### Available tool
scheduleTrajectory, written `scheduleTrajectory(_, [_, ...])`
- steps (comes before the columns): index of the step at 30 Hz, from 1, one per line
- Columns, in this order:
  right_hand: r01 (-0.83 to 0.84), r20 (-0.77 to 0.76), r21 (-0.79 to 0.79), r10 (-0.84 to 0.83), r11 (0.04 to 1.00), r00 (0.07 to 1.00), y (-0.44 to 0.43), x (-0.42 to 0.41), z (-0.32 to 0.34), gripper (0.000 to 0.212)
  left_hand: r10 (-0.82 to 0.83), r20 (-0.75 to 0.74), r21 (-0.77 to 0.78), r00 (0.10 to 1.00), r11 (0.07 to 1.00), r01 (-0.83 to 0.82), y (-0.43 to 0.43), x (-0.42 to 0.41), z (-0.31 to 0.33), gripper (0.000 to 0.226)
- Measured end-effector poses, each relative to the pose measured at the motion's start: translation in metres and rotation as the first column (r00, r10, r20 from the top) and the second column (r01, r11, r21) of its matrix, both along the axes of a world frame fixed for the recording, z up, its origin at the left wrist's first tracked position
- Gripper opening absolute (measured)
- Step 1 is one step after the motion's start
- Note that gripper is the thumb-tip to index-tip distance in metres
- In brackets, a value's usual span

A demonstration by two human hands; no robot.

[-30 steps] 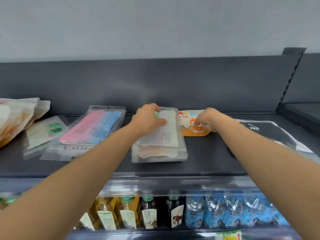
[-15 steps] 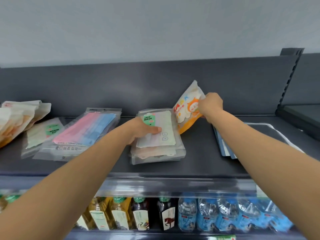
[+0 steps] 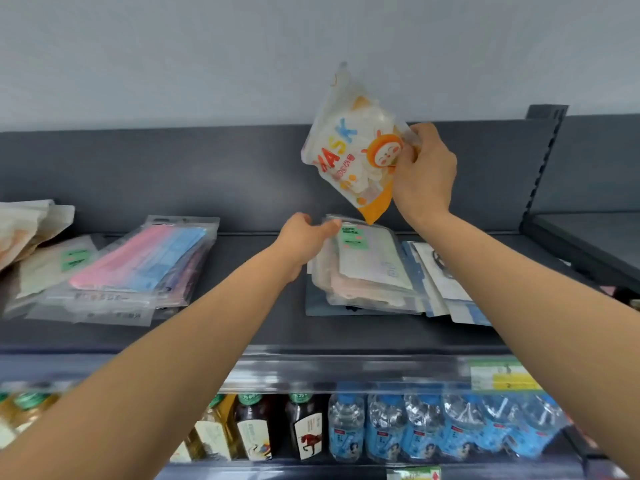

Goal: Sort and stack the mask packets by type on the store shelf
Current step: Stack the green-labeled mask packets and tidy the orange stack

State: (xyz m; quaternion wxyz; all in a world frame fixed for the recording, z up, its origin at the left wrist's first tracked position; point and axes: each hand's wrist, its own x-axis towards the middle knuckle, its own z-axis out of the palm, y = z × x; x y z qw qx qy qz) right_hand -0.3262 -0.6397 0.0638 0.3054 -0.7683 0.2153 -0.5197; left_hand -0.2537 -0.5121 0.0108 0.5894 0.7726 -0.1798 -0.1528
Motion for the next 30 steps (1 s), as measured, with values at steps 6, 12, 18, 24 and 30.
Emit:
scheduleTrajectory(6, [-0.263,0.037,0.224,0.262,0.938,0.964,0.057,0.037,0.001,0.021,0.091,-0.151,-0.333,0.984,0.933,-0.137,0.057,0.016,0.013,0.055])
scheduleTrajectory(12, [-0.485,0.019,0.352,0.512,0.800,0.859,0.146,0.076,0.003,0.024,0.278,-0.270,-0.524,0.922,0.761,-0.383,0.159,0.044,0.019,0.031])
scheduleTrajectory(18, [-0.564,-0.095,0.406,0.647,0.719,0.757,0.260,0.123,-0.008,0.021,0.445,-0.223,-0.522,0.868,0.697,-0.491,0.284,0.076,0.014,0.018])
scheduleTrajectory(24, [-0.580,-0.161,0.479,0.715,0.659,0.680,0.353,0.163,-0.019,0.015,0.536,-0.177,-0.502,0.825,0.672,-0.544,0.389,0.109,0.009,0.021])
scheduleTrajectory(30, [-0.596,-0.148,0.507,0.744,0.622,0.651,0.413,0.191,-0.029,0.020,0.596,-0.063,-0.441,0.800,0.703,-0.559,0.448,0.128,0.000,0.017])
